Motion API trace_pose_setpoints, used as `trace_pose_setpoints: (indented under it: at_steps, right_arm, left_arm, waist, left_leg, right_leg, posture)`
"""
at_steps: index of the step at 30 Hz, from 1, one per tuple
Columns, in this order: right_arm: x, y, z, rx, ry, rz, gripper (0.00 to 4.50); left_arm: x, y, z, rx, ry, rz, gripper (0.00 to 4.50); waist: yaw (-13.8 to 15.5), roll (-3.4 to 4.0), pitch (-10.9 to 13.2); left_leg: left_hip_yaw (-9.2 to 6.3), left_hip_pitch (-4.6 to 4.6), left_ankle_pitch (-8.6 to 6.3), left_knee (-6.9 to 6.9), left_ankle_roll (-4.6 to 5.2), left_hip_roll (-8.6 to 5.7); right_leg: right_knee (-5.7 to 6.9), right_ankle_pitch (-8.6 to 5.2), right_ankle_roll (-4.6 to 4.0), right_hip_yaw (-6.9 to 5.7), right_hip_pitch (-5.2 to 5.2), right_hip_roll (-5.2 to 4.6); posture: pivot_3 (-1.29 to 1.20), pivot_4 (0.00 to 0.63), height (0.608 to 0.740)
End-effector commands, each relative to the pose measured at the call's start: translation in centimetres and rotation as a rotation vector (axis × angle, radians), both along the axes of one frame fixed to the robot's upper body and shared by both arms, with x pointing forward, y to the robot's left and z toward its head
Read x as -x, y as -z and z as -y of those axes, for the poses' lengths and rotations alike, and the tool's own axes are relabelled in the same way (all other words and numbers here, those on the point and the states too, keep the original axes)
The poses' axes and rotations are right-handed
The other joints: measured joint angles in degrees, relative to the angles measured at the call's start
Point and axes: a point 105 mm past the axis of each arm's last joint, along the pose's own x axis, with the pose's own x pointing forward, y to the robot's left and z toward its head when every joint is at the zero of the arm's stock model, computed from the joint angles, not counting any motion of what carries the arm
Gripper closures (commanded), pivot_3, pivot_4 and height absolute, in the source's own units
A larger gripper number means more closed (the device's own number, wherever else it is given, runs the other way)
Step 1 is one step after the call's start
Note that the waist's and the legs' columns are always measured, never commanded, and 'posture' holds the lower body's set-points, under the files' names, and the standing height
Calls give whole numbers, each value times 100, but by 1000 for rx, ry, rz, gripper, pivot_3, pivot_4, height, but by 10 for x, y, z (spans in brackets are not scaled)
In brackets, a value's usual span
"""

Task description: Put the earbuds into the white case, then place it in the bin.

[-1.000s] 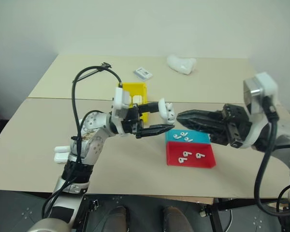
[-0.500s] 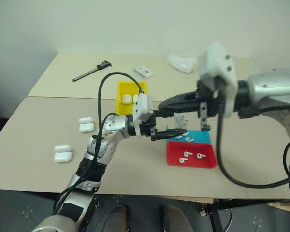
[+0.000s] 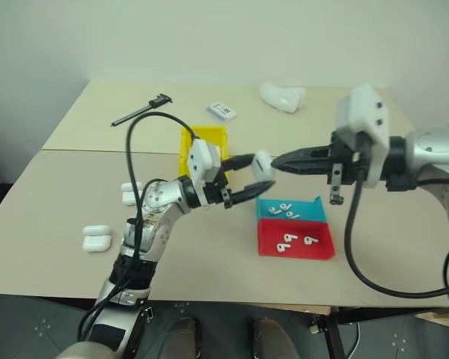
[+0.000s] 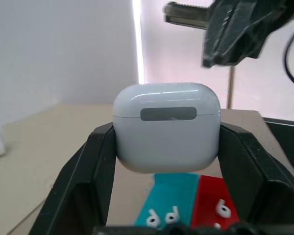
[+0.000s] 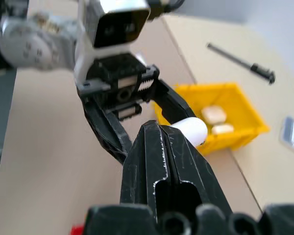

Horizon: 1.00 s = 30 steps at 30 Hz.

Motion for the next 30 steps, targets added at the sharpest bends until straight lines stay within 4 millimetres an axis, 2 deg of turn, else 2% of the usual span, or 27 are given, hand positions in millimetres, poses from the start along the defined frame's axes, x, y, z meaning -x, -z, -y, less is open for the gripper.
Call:
trace_pose_setpoints:
  at_steps: [1,4,7,14,16,17,19,20,26,30]
  right_arm:
    - [3,4,4,-70,66,89,4463]
    - [-3,26,-2,-109,130,26,4463]
    - [-12,45,-15,-119,188,-14,4463]
    - [-19,56,-27,-85,230,-13,4463]
    - [-20,58,-26,-77,240,-19,4500]
    - [-21,60,-26,-72,247,-19,4500]
    - [-22,62,-25,-68,254,-23,4500]
    - [-22,62,-25,-69,254,-26,4500]
    - [-19,59,-28,-120,245,-51,4500]
    - [-18,64,-23,-118,265,-38,4500]
  left_arm:
    - [-25,-26,-30,133,-313,-25,1708]
    - [-45,-31,-45,176,-522,-41,1708]
    - [-73,-21,-58,153,-718,-119,1708]
    - [-107,13,-55,7,-854,-213,1708]
    - [-113,24,-53,-43,-861,-231,983]
    - [-115,29,-53,-70,-869,-238,802]
    - [-116,34,-51,-91,-856,-234,137]
    - [-116,35,-50,-92,-854,-230,57]
    - [-105,20,-56,4,-761,-165,57]
    - [-70,8,-66,-26,-525,-144,57]
  waist:
    - [18,0,0]
    - [33,0,0]
    - [41,0,0]
    - [44,0,0]
    - [51,0,0]
    - [54,0,0]
    - [53,0,0]
    - [51,1,0]
    - [27,1,-1]
    - [-57,2,-1]
  left_leg:
    - [0,0,0,1,0,0]
    - [2,-6,0,5,0,-6]
    - [3,-4,1,11,-1,-8]
    - [3,-6,1,10,-1,-13]
    - [4,-11,1,10,-1,-16]
    - [4,-11,1,10,-1,-16]
    - [6,-11,1,10,-1,-16]
    - [6,-11,1,9,-1,-16]
    - [6,-7,2,8,-1,-12]
    - [8,-7,2,6,-2,-10]
  right_leg:
    - [-1,0,0,1,2,-1]
    - [3,3,6,4,-5,-6]
    - [5,7,10,6,-4,-5]
    - [-1,7,10,4,-4,-3]
    - [-4,7,10,3,-8,-6]
    - [-4,7,10,3,-8,-6]
    - [-4,7,10,2,-8,-5]
    - [-3,7,10,2,-8,-5]
    - [3,8,8,3,-8,-2]
    - [4,8,8,6,-10,-4]
  posture:
    - [0,150,740]
    - [0,150,740]
    - [0,150,740]
    - [0,150,740]
    - [0,150,740]
    - [0,150,740]
    - [0,150,740]
    - [0,150,740]
    - [0,150,740]
    - [0,150,740]
